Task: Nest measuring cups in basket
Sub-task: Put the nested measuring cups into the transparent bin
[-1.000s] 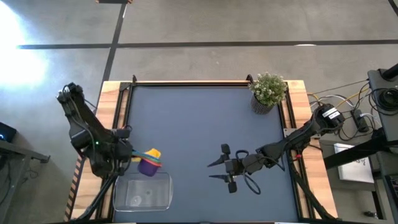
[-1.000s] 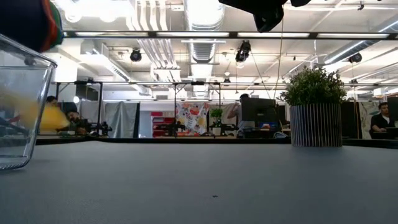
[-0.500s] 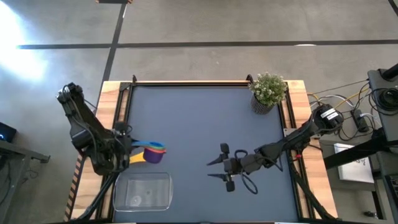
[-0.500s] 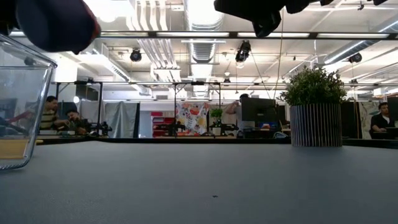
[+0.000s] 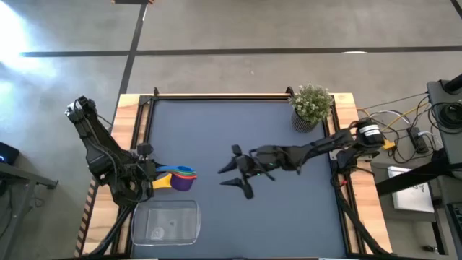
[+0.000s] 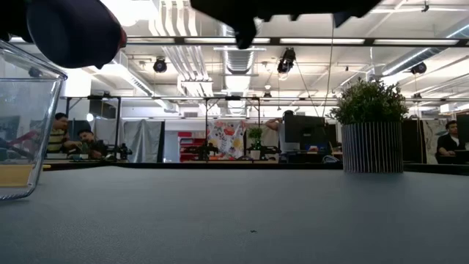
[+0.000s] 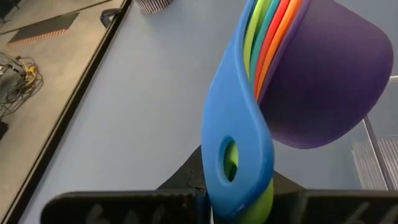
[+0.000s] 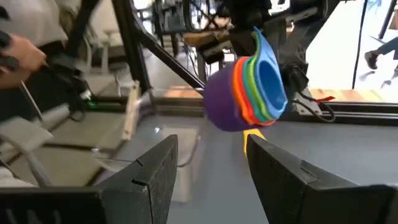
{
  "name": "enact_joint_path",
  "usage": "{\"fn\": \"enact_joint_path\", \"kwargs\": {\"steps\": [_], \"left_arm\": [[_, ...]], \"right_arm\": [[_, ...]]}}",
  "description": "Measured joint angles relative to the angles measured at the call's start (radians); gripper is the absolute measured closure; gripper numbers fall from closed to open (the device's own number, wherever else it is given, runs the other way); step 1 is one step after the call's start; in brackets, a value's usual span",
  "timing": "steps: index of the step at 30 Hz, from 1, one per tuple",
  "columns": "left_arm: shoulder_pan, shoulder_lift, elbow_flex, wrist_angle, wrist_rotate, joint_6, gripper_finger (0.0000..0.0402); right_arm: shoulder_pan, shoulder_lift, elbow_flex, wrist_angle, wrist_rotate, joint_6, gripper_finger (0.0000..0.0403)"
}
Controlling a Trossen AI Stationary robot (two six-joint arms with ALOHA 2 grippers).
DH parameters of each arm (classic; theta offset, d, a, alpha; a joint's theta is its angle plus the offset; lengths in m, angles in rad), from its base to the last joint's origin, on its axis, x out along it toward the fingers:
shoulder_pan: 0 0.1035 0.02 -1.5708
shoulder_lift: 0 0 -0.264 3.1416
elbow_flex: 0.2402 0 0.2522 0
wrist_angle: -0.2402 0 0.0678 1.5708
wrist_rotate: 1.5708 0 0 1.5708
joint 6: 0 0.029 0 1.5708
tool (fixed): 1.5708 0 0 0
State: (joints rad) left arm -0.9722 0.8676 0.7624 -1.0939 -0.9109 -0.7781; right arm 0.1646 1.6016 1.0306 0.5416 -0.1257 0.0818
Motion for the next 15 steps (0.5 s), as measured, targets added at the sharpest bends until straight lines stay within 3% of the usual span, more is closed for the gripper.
{"fn": "enact_joint_path", "kwargs": {"steps": [8, 15], "left_arm": [[0.002, 0.009, 0.0, 0.003, -0.036, 0.037, 0.039], [0.002, 0.011, 0.0, 0.003, -0.049, 0.052, 0.039]], "right_arm": [[-0.058, 0.163, 0.288, -0.22, -0.039, -0.095, 0.0216], [-0.073, 0.299, 0.525, -0.4, -0.04, -0.11, 0.0168]]}}
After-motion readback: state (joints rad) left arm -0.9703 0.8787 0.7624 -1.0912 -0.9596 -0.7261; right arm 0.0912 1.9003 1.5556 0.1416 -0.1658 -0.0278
